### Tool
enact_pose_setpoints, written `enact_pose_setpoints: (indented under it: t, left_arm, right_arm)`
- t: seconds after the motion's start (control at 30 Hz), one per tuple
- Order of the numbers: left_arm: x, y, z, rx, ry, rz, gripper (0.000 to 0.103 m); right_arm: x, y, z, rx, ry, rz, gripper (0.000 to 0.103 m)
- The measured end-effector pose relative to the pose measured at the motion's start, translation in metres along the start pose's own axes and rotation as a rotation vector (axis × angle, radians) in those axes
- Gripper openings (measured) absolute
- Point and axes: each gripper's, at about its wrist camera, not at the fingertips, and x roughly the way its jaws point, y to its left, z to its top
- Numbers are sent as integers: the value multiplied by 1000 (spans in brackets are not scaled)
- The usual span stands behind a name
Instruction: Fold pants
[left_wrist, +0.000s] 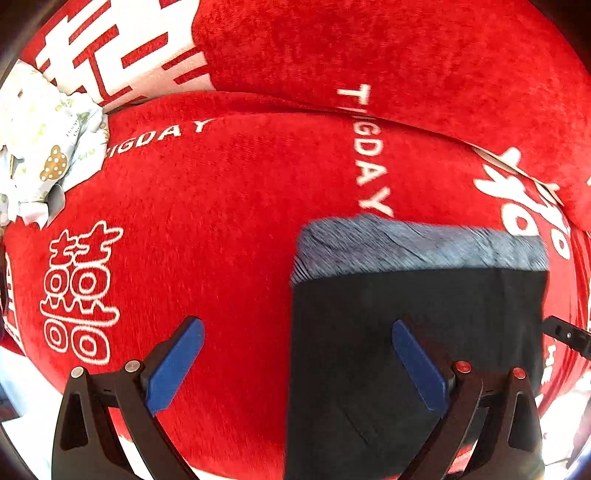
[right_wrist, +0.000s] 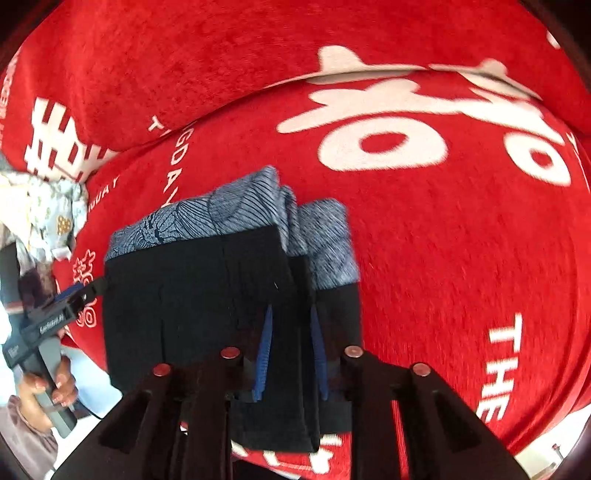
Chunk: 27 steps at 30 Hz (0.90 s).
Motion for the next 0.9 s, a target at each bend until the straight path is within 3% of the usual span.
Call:
enact_pose_setpoints:
  t: [0.23, 0.37, 0.53, 0.67, 0.9]
  left_arm:
    - [-23, -25, -29, 65, 57, 14, 102]
    - [-38, -37, -45, 95, 66, 60, 102]
    - [-56, -48, -58, 96, 67, 62, 102]
    - [-74, -55, -62, 89, 74, 53, 102]
    - [-101, -57, -57, 104, 55, 50, 102]
  right_arm:
    - [-20, -2, -34, 42, 37, -20, 52]
    - [-32, 16, -49, 14, 40, -58, 80]
    - [-49, 43, -58, -36, 19, -78, 86]
    - [-65, 61, -60, -61, -13, -92, 103]
    - [-89, 85, -62, -76, -43, -121, 103]
